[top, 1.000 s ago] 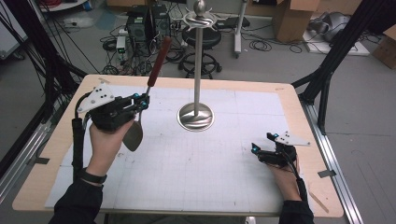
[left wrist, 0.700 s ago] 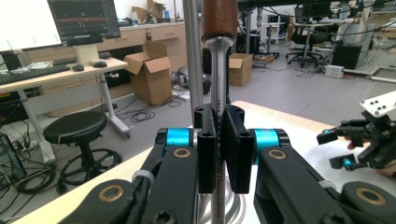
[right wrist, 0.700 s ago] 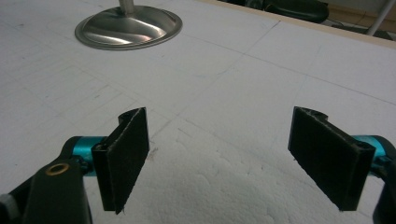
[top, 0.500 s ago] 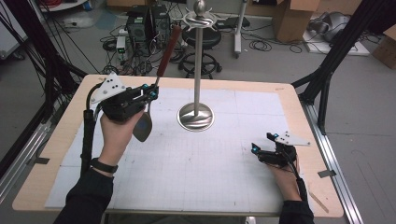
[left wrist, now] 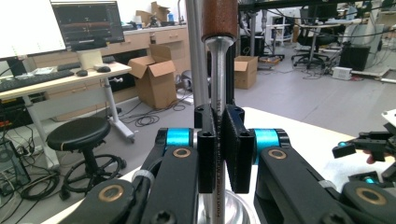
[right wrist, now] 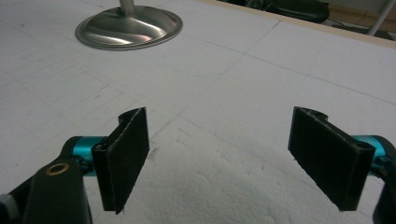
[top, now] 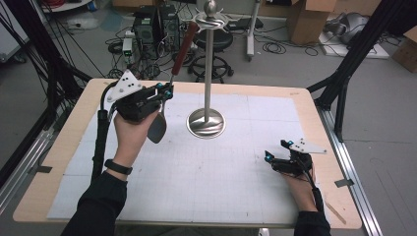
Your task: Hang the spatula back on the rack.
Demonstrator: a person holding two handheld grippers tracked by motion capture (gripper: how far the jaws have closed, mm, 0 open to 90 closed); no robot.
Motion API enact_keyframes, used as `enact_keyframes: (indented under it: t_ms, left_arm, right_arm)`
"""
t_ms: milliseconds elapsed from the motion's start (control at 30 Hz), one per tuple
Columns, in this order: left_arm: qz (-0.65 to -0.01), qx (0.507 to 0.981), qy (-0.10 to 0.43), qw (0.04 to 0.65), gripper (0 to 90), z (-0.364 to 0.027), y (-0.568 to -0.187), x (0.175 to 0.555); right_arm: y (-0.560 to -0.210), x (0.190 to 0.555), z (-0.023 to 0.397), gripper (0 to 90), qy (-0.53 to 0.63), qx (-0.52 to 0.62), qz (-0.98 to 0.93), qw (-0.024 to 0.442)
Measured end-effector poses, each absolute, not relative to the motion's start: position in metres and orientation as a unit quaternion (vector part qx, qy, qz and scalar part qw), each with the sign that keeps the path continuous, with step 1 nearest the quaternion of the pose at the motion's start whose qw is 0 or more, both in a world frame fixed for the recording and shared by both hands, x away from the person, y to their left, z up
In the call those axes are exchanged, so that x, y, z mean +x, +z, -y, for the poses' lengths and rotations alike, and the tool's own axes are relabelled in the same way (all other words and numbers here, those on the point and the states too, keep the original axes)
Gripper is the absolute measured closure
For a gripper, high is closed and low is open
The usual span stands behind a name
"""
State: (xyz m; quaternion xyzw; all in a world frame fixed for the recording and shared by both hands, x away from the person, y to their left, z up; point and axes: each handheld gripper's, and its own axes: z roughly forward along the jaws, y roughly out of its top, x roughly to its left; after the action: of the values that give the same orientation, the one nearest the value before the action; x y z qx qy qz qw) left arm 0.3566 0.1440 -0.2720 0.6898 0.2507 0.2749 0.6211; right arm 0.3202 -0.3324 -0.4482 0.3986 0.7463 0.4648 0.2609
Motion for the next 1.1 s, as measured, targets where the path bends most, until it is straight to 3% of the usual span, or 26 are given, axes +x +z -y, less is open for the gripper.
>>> enact_keyframes:
  t_ms: [1100]
  left_arm:
    - [-0.271,0.674,0.286,0.625,84.3,-0.125,-0.284,0.388]
  right_arm:
    - [-0.448,0.321,0.332,19.8,0.465,0.395,-0.748,0.262]
